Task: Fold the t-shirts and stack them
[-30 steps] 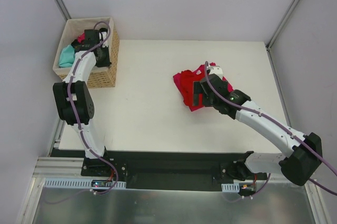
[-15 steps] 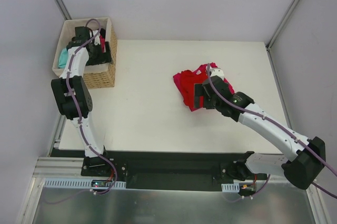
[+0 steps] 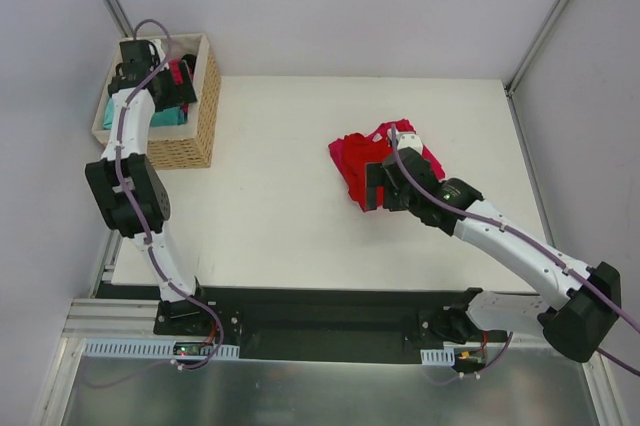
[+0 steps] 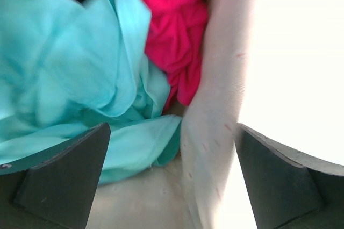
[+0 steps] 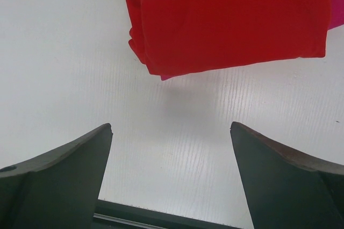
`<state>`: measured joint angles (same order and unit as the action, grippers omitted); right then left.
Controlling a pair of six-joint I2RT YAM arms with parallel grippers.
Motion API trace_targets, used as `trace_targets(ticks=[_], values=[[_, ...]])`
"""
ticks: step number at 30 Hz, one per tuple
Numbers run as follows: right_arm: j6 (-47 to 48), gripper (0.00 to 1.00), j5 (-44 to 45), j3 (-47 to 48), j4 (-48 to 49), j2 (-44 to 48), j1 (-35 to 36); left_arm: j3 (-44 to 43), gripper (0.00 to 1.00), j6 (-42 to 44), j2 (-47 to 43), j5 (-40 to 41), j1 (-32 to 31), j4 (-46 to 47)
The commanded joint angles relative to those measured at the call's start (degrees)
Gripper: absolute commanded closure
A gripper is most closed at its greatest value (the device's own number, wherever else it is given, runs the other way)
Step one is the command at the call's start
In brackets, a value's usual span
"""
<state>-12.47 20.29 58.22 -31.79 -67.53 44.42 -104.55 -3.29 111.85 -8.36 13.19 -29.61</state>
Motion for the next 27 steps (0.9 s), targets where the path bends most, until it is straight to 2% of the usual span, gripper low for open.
trace_targets(ticks=[1, 4, 7, 10, 11, 12, 14, 15, 18, 20, 23, 27], values=[[-0.8, 0.04, 0.89, -0.56, 0.85, 2.14, 1.1, -3.9, 0.01, -3.56, -14.79, 2.37, -1.93, 4.65], [-1.06, 0.04, 1.15, -0.82, 1.29, 2.4, 2.07, -4.96, 0.01, -3.39, -20.42, 5.62, -7.11, 3.25], [-1.33, 0.04, 1.33, -0.82, 1.47, 2.22, 2.77, -6.28, 0.01, -3.65, -24.03, 10.99, -13.01, -1.93], [-1.59, 0.04, 1.68, -1.09, 1.64, 1.87, 3.12, -3.83, 0.01, -11.35, -27.11, 13.89, -18.44, -10.54], [-1.59, 0.04, 2.46, -1.17, 1.47, 1.79, 3.12, -1.21, 0.01, -13.56, -28.52, 14.16, -19.42, -11.78], [-1.51, 0.04, 3.17, -1.0, 1.29, 1.7, 3.12, 6.22, 0.01, -15.59, -30.36, 14.6, -20.65, -12.05], [-1.33, 0.04, 4.92, -0.56, 0.68, 1.35, 3.21, 14.42, 0.01, -20.87, -35.81, 16.78, -25.56, -11.18], [-0.89, 0.04, 5.28, -0.21, 0.68, 1.17, 3.21, 20.73, 0.01, -22.1, -37.13, 22.19, -27.76, -10.74], [-0.63, 0.04, 6.69, 1.89, -0.02, -3.56, 3.04, 29.72, 0.01, -27.02, -40.22, 26.19, -34.71, -10.74], [-1.24, 0.04, 8.17, 6.37, -2.39, -9.79, 2.69, 32.91, 0.01, -29.83, -41.8, 26.64, -39.0, -10.65], [-0.71, 0.04, 7.57, 11.12, -1.0, -17.07, 0.85, 36.78, 0.01, -31.95, -42.68, 28.83, -45.33, -10.03], [0.43, 0.04, 3.62, 17.27, 1.38, -25.18, -4.25, 38.81, 0.01, -33.36, -42.68, 29.28, -50.18, -9.33]])
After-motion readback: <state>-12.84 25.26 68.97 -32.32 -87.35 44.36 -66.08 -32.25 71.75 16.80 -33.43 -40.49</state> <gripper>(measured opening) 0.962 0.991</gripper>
